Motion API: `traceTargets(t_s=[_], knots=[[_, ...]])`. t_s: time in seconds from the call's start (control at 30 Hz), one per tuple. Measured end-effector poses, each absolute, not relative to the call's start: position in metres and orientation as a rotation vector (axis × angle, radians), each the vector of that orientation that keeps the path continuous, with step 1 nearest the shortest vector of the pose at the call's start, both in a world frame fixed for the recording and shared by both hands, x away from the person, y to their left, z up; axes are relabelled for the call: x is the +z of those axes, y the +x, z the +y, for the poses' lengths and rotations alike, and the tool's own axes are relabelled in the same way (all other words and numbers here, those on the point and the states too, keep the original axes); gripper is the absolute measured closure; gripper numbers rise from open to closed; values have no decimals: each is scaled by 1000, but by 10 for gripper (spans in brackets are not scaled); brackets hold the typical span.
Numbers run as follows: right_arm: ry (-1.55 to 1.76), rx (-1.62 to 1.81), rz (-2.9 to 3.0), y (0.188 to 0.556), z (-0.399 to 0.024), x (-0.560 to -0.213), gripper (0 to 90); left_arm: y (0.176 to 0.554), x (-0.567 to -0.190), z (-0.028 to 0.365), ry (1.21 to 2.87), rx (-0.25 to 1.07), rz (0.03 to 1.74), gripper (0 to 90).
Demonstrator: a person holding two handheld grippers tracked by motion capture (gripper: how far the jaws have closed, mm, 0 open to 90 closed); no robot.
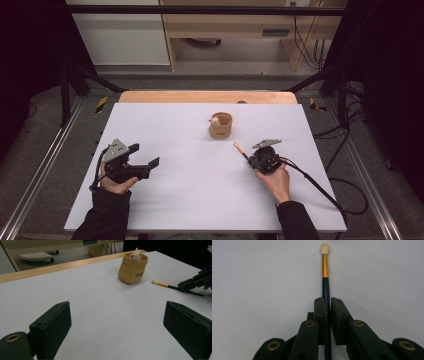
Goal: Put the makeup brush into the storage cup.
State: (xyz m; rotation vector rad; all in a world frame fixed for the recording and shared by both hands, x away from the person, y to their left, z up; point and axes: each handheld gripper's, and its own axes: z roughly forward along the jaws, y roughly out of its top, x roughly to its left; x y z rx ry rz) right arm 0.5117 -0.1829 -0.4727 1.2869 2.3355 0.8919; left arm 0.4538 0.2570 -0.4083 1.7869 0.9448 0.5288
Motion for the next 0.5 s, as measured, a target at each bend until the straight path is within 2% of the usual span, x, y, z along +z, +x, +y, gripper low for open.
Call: traceTargets(t_s=[0.13,0.2,0.3,0.5], knots=[[1287,900,2339,512,-183,-473,826,454,-408,256,1789,529,944,75],[1297,900,2333,511,-182,-472,751,454,-409,256,1790,528,943,75],[1282,891,2335,512,-183,-472,734,454,-409,255,1792,526,942,75],[1256,914,2302,512,-187,-463,623,454,-409,256,1795,522,942,74]])
